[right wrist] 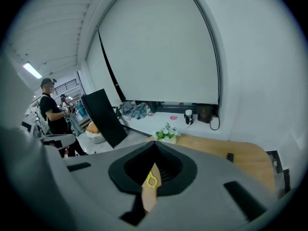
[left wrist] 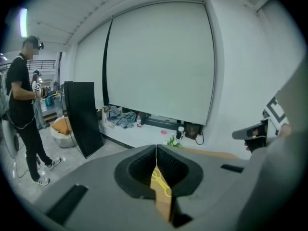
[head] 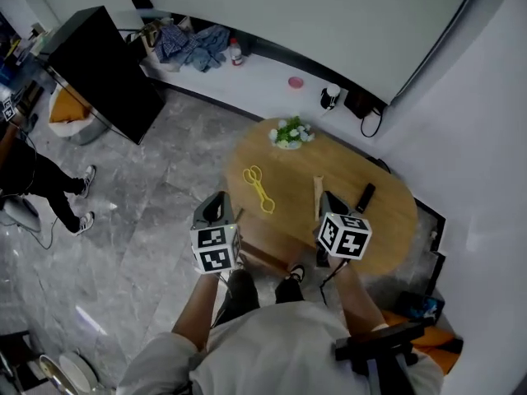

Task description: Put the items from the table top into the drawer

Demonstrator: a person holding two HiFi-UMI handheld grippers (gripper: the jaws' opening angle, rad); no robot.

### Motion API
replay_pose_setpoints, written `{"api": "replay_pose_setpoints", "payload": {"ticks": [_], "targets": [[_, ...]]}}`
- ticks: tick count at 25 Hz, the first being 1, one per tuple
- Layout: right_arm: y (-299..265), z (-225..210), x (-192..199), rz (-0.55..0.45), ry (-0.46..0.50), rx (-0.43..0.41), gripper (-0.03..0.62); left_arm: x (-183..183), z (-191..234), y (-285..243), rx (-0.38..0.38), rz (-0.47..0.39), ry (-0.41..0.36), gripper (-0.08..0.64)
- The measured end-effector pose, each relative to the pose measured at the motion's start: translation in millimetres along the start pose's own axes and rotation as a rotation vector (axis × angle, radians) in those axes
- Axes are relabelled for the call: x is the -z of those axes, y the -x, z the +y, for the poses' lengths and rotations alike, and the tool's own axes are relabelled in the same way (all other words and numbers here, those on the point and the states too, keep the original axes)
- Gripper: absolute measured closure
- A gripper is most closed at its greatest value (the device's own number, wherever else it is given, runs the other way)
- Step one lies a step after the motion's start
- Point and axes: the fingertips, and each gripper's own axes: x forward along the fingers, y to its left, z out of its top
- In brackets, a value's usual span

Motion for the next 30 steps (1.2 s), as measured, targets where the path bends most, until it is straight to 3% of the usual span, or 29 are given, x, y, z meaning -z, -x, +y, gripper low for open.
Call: {"api": "replay_pose_setpoints", "payload": {"ticks": [7, 12, 21, 30], "targets": [[-58.2, 33.1, 26.8, 0.039, 0.088, -0.013, 0.600, 48.9, 54.4, -32.0, -0.023, 0.083, 0.001, 0.549], [-128.3, 34.9, 88.2, 0.126, 0.106, -0.023, 0.600, 109.9, 73.3, -82.0, -0.003, 0.121, 0.001, 0.549], [-223.1, 46.5, 201.6, 0.259, 0.085, -0.068, 0.598, 221.7, 104.2, -167.0, -0.004, 0.193, 0.068, 0.549], [-278.2, 52.2, 231.0, 0.280, 0.149, -0.095, 0.598, 264.6, 125.6, -198.4, -0.019, 0.219, 0.112, 0.549]]}}
